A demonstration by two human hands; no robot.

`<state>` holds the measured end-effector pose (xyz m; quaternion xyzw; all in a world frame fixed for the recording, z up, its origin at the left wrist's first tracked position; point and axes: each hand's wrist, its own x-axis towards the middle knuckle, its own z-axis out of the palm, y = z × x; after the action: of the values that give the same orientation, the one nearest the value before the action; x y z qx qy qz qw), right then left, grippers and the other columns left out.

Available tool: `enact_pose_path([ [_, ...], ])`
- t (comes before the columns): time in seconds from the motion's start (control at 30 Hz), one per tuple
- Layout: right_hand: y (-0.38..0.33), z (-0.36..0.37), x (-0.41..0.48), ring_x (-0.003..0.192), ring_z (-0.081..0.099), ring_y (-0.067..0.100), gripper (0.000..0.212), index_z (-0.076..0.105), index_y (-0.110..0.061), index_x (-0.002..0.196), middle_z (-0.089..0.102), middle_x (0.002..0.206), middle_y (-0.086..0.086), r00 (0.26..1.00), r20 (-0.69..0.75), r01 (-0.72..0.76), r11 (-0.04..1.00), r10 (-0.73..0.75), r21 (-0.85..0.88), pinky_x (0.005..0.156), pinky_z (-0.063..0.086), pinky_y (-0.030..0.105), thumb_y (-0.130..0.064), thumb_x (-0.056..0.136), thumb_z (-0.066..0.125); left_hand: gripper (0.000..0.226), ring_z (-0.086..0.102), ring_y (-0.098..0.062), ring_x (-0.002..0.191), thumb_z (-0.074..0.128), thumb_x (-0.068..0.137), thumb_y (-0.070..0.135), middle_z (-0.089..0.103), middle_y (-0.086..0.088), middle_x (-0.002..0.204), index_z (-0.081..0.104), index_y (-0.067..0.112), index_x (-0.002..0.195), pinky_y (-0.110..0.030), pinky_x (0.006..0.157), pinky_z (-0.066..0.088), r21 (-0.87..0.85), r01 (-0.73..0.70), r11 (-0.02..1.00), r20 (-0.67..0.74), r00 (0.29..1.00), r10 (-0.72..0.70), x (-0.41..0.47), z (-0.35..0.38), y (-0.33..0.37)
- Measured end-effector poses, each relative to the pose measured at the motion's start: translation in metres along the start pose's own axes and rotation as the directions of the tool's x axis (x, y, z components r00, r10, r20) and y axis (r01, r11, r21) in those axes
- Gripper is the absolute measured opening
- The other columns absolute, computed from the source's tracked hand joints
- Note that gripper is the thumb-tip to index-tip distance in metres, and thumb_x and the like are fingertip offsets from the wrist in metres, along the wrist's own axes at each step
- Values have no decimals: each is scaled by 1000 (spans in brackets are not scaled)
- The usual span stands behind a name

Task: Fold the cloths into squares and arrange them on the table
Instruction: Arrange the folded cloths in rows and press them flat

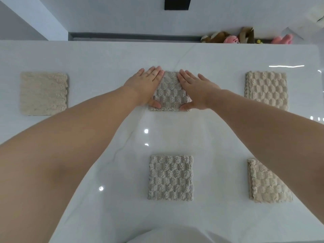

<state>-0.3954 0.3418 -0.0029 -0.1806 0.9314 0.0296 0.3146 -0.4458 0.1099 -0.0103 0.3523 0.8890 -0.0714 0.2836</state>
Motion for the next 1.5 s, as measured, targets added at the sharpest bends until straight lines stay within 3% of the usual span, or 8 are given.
enact_pose_path([
  [0.33, -70, -21, -28, 156, -12, 24, 119, -14, -5, 159, -16, 168, 11, 996, -88, 1, 999, -5, -48, 126, -1, 45, -72, 87, 54, 133, -8, -27, 157, 46, 75, 87, -13, -16, 168, -13, 0, 157, -39, 127, -1, 52, 76, 996, -108, 992, -70, -80, 18, 15],
  [0.83, -330, 56, -81, 157, -8, 24, 96, -7, -6, 160, -9, 169, 11, 950, -55, 310, 950, -308, 40, 127, 0, 43, -56, 100, 48, 112, -9, -14, 155, 53, 88, 70, -17, 0, 165, -15, 12, 157, -30, 126, -4, 19, 181, 983, 76, 980, -182, -359, 173, -86],
  [0.97, -400, 65, -90, 157, 4, 24, 89, 1, -9, 162, 1, 170, 9, 973, -33, 232, 958, -230, 170, 126, 10, 41, -53, 101, 49, 106, -3, -16, 156, 50, 91, 68, -13, -1, 165, -9, 11, 159, -31, 125, 1, 76, 72, 994, 49, 996, -76, -406, 207, -121],
  [1.07, -447, 62, -86, 141, 40, 27, 66, 33, -15, 154, 40, 155, 7, 994, -93, 84, 933, -54, 350, 115, 33, 41, -50, 101, 50, 107, 14, -19, 155, 35, 83, 79, 7, -4, 168, 14, 10, 161, -35, 125, 17, -25, 40, 999, -36, 999, -41, -427, 224, -138],
  [1.17, -479, 56, -75, 121, 55, 26, 49, 47, -18, 142, 55, 136, 4, 978, 20, -175, 765, 208, 620, 96, 48, 38, -45, 102, 49, 65, 47, -26, 139, 63, 97, 45, 42, -9, 158, 47, 11, 149, -42, 111, 43, -188, 124, 974, -276, 945, -173, -431, 239, -153],
  [1.23, -493, 54, -66, 109, 60, 26, 46, 48, -16, 141, 58, 130, 6, 941, 125, -297, 593, 314, 749, 82, 49, 35, -42, 103, 48, 38, 61, -32, 117, 56, 103, 29, 57, -10, 140, 59, 10, 136, -45, 93, 53, -349, 216, 912, -377, 858, -347, -426, 236, -154],
  [1.37, -511, 46, -47, 87, 63, 23, 42, 45, -14, 136, 64, 111, 7, 897, 173, -360, 447, 406, 819, 61, 46, 31, -39, 102, 44, 32, 61, -26, 94, 39, 108, 28, 52, -6, 128, 58, 16, 131, -37, 76, 51, -524, 324, 788, -188, 858, -478, -410, 230, -161],
  [1.5, -521, 39, -31, 80, 61, 23, 23, 51, -13, 116, 63, 99, 5, 900, 155, -353, 475, 406, 806, 63, 50, 33, -29, 100, 45, 24, 55, -20, 88, 49, 105, 28, 50, -2, 116, 61, 15, 122, -32, 75, 44, -565, 299, 769, -115, 894, -432, -398, 237, -171],
])
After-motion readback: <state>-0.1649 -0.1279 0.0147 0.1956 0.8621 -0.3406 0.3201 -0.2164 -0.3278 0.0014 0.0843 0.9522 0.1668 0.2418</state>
